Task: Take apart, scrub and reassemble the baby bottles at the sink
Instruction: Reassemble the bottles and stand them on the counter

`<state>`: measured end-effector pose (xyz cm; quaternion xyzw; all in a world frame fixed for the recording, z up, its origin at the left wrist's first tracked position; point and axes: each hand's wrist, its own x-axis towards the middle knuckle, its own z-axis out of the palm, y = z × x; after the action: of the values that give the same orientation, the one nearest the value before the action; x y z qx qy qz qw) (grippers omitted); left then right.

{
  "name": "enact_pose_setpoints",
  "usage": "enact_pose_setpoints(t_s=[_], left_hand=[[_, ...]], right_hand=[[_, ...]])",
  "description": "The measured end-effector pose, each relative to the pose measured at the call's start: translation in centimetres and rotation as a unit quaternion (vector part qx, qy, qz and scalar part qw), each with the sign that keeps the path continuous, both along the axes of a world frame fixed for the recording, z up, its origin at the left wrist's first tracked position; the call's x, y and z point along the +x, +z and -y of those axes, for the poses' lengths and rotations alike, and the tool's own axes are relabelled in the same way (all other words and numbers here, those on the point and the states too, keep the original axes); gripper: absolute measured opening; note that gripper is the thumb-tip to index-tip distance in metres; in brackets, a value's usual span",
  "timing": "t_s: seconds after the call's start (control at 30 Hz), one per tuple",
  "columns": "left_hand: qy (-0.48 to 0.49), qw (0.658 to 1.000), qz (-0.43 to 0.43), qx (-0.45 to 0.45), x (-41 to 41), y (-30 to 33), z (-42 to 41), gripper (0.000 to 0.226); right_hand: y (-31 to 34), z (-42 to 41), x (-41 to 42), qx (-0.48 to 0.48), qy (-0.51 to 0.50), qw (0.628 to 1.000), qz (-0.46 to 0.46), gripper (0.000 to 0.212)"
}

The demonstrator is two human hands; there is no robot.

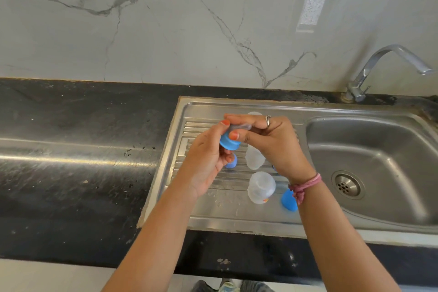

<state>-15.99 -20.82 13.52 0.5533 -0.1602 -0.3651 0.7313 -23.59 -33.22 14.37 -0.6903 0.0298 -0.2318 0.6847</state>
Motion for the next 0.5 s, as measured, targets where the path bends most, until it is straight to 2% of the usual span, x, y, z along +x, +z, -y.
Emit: enact_pose_setpoints(t_s=[0.13,0.2,0.3,0.4,0.43,0.5], left_hand=[[0.057,0.998,-0.026,0.017,-0.8,0.2,1.2,0.036],[0.072,0.996,-0.042,0.025,-1.0,0.5,1.4,0.034],[0.074,0.993,-0.093,0.012,-1.2,0.6,1.6,0.032],[0.060,0.988,-0.142,0.006,-1.3,0.6,1.8,0.028],[0.052,0.988,-0.144,0.012,-1.2,0.7,1.8,0.026],[0.029,0.991,-0.129,0.033,-1.0,0.5,1.5,0.023]], right_hand=[[-1.1,-1.1,0.4,-0.037,-0.119,0.992,0.010,0.020],[-1.4,-1.6,0.4,-0.107,-0.167,0.979,0.039,0.017],[-1.9,-1.9,0.3,-0.240,-0.227,0.939,0.093,0.015],[-2.3,-2.1,0.1,-0.294,-0.254,0.914,0.114,0.015],[-2.3,-1.9,0.1,-0.285,-0.250,0.920,0.099,0.015],[-1.8,-0.9,-0.3,-0.183,-0.174,0.967,0.028,0.019]])
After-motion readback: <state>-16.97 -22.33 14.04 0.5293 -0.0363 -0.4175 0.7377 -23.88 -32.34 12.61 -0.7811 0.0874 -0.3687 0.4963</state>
